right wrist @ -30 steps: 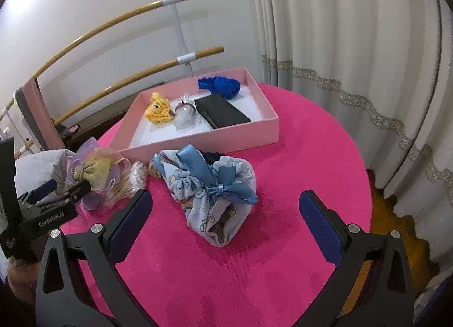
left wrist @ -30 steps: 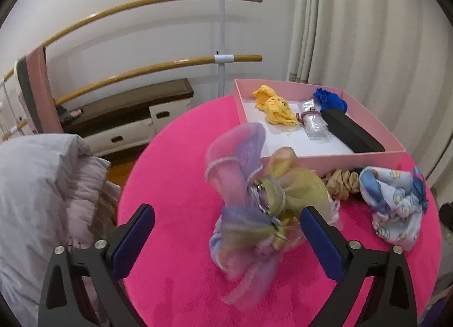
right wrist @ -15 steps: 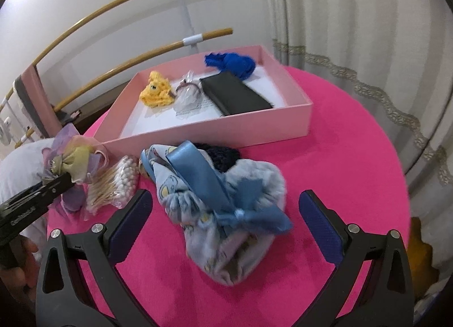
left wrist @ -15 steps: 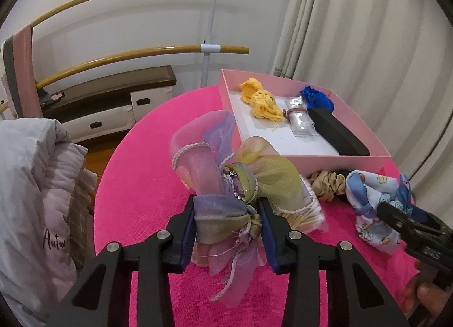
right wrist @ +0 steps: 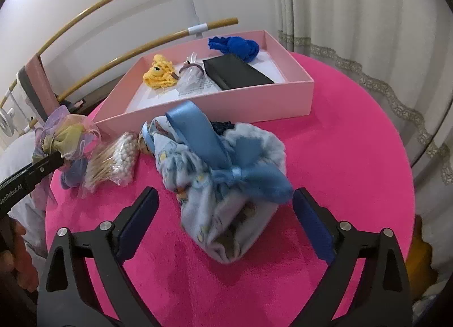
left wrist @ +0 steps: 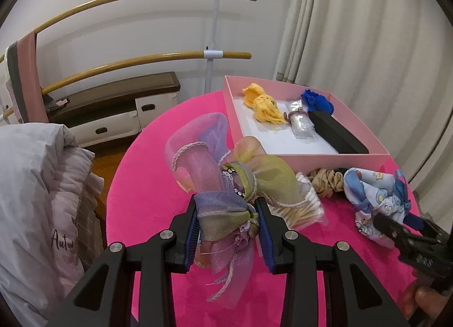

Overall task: Organize soft objects
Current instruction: 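Grasp the sheer pastel ribbon bundle with the left tool while the right tool grasps the patterned cloth bundle, then lift both bundles and carry them over the pink box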

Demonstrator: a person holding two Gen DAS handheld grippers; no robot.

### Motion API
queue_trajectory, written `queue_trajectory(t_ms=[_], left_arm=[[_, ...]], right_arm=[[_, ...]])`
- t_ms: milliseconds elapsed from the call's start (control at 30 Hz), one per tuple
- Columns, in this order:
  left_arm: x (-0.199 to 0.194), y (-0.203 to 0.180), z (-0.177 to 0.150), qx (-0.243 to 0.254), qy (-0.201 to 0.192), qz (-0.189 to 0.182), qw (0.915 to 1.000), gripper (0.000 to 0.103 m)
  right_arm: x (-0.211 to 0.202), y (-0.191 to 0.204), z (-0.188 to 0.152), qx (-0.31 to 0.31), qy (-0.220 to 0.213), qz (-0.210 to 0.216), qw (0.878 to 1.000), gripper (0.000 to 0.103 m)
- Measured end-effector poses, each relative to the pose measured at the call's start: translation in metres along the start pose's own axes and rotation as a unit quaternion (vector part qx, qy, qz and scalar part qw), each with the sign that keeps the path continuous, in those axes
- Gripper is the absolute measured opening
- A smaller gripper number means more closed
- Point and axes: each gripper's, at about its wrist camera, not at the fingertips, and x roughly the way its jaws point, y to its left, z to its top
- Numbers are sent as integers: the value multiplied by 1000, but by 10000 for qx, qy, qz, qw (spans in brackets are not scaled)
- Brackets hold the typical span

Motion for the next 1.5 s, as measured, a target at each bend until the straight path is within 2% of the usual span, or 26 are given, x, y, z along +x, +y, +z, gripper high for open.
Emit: queue_trajectory(t_ms=[33,67,133,200,400,533,800,1100,1500], left_arm=[[-3,-1,-1,-5,-11,-13,10000,33],[-5,-1,-2,5,-23,-21,10000,33],[-9,-1,-2,21,-38,-1,10000,32],[-16,0,-4,23,-82,28,10000,32],[-34,0,-9,39,-177,89,9998,32],[-48,0,-10,23,-270,90,9996,32],[-79,8,-11,-69,-453,113,9989,32],[-104,17,-16,-135,-541,212,9982,32],[-111,-22,-3,192,-647,32,9977,32]], right_arm=[[2,-1,1,47,-2,36,10000,80],[6,-1,2,39,10,66,10000,78],[10,-3,3,32,14,128,9999,56],[7,-6,2,117,-3,206,9997,47],[-16,-20,-4,384,-161,300,9987,40],[-38,-41,-4,723,-324,421,9960,40],[-57,-58,-11,881,-404,368,9946,40],[-47,-43,-20,730,-229,451,9960,40],[-72,-12,1,313,-555,443,9970,40]])
